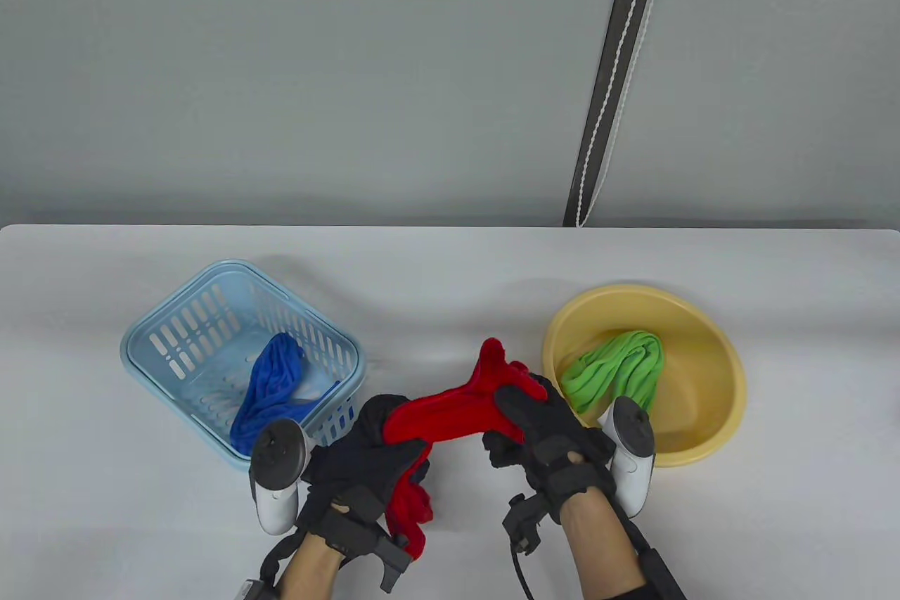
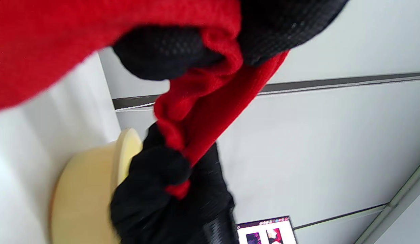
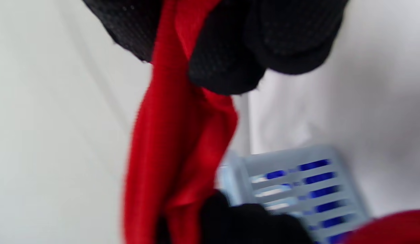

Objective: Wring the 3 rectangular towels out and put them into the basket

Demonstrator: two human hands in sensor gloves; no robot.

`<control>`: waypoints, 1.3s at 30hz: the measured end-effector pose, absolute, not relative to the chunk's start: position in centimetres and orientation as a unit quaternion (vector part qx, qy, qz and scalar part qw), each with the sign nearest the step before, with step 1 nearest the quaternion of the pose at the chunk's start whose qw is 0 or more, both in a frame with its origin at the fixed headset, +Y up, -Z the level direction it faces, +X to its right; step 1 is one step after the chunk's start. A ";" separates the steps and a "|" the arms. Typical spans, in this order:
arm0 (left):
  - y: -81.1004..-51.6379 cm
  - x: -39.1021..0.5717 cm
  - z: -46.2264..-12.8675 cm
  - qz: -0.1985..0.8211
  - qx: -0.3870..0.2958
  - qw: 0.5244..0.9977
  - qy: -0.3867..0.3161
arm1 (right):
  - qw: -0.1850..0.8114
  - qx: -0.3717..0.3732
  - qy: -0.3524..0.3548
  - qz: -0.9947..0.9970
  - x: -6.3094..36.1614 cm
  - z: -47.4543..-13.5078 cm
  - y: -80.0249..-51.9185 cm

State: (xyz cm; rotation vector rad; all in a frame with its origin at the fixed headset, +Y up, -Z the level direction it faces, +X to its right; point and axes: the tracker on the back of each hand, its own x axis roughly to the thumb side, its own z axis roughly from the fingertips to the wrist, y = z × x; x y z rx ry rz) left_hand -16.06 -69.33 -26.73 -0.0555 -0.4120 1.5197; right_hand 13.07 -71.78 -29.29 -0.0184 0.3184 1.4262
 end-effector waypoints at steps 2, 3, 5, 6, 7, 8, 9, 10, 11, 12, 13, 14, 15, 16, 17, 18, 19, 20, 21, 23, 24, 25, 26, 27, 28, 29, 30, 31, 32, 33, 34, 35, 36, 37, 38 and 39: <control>-69.0 -16.4 -26.7 0.665 -0.015 0.722 -0.190 | 0.688 -0.008 0.128 0.714 13.4 -29.0 -71.0; -68.9 -16.4 -26.6 0.657 -0.008 0.731 -0.187 | 0.660 -0.009 0.124 0.741 13.6 -28.9 -70.6; -68.6 -16.4 -26.4 0.632 0.003 0.752 -0.186 | 0.610 -0.009 0.099 0.786 14.2 -28.5 -69.6; -68.5 -16.4 -26.3 0.613 0.008 0.767 -0.190 | 0.575 -0.014 0.068 0.816 14.7 -28.2 -69.0; -68.5 -16.4 -26.2 0.606 0.010 0.773 -0.187 | 0.548 -0.019 0.039 0.835 15.0 -28.0 -68.5; -68.4 -16.4 -26.0 0.598 0.019 0.780 -0.182 | 0.507 -0.023 -0.004 0.862 15.4 -27.7 -67.9; -68.3 -16.5 -25.8 0.584 0.048 0.791 -0.175 | 0.470 -0.013 -0.046 0.881 15.8 -27.4 -67.2; -68.2 -16.5 -25.7 0.569 0.071 0.802 -0.165 | 0.452 -0.008 -0.076 0.889 16.1 -27.2 -66.6; -68.1 -16.5 -25.6 0.557 0.076 0.811 -0.161 | 0.444 -0.012 -0.092 0.891 16.3 -27.0 -66.2; -68.0 -16.5 -25.5 0.541 0.077 0.820 -0.168 | 0.428 -0.006 -0.097 0.899 16.4 -26.8 -65.7; -68.0 -16.4 -25.5 0.536 0.071 0.824 -0.170 | 0.419 0.027 -0.087 0.903 16.3 -26.9 -65.4; -68.1 -16.3 -25.4 0.529 0.063 0.829 -0.174 | 0.414 0.104 -0.063 0.902 15.7 -26.9 -65.3; -68.1 -16.2 -25.4 0.522 0.060 0.832 -0.176 | 0.415 0.145 -0.047 0.897 15.2 -27.0 -65.3; -68.1 -15.9 -25.5 0.509 0.048 0.840 -0.183 | 0.415 0.197 -0.020 0.888 14.4 -27.0 -65.4; -68.2 -15.7 -25.5 0.496 0.024 0.846 -0.194 | 0.405 0.240 0.005 0.882 13.2 -27.0 -65.7; -68.3 -15.4 -25.5 0.490 0.014 0.848 -0.202 | 0.388 0.264 0.022 0.883 12.3 -26.9 -65.9; -68.3 -15.2 -25.5 0.487 0.006 0.848 -0.208 | 0.362 0.285 0.040 0.887 11.3 -26.9 -66.2; -68.5 -15.0 -25.5 0.487 -0.008 0.847 -0.214 | 0.329 0.302 0.060 0.893 10.1 -26.9 -66.8; -68.5 -14.8 -25.5 0.493 -0.015 0.842 -0.218 | 0.312 0.314 0.074 0.893 9.2 -26.9 -67.2; -68.7 -14.6 -25.6 0.521 -0.044 0.822 -0.223 | 0.319 0.325 0.080 0.887 7.7 -27.0 -68.3; -68.8 -14.7 -25.7 0.536 -0.051 0.813 -0.222 | 0.328 0.326 0.086 0.882 7.4 -27.1 -68.6; -69.0 -14.8 -25.8 0.558 -0.059 0.799 -0.217 | 0.342 0.309 0.078 0.884 7.3 -27.2 -68.9; -69.2 -15.0 -25.9 0.582 -0.065 0.781 -0.218 | 0.356 0.289 0.062 0.886 7.5 -27.4 -69.1; -69.3 -15.3 -26.0 0.621 -0.074 0.750 -0.215 | 0.374 0.275 0.055 0.884 7.7 -27.6 -69.4; -69.4 -15.5 -26.0 0.649 -0.076 0.727 -0.210 | 0.391 0.261 0.055 0.881 8.0 -27.8 -69.6; -69.5 -15.7 -26.1 0.689 -0.077 0.691 -0.205 | 0.409 0.250 0.058 0.876 8.3 -28.2 -69.9; -69.6 -15.8 -26.1 0.709 -0.078 0.670 -0.204 | 0.421 0.249 0.064 0.870 8.6 -28.4 -70.2; -69.8 -16.0 -26.2 0.726 -0.085 0.652 -0.202 | 0.448 0.241 0.071 0.858 8.9 -28.6 -70.5; -69.9 -16.0 -26.2 0.736 -0.089 0.639 -0.205 | 0.477 0.239 0.077 0.842 8.9 -28.7 -70.8; -70.1 -15.9 -26.2 0.745 -0.088 0.628 -0.207 | 0.506 0.235 0.086 0.825 8.9 -28.7 -71.0; -70.1 -15.9 -26.1 0.764 -0.081 0.608 -0.202 | 0.541 0.232 0.108 0.802 8.6 -28.8 -71.3; -70.1 -15.8 -26.1 0.777 -0.072 0.593 -0.198 | 0.554 0.238 0.128 0.787 8.4 -28.9 -71.5; -70.2 -15.8 -26.0 0.792 -0.057 0.578 -0.189 | 0.572 0.245 0.167 0.765 8.0 -28.8 -71.8; -70.2 -15.8 -25.9 0.799 -0.049 0.571 -0.185 | 0.585 0.246 0.185 0.751 7.8 -28.8 -71.9; -70.2 -16.0 -25.9 0.807 -0.035 0.562 -0.177 | 0.610 0.251 0.210 0.722 7.5 -28.8 -72.3; -70.2 -16.2 -25.9 0.816 -0.028 0.552 -0.172 | 0.630 0.251 0.224 0.700 7.3 -28.8 -72.5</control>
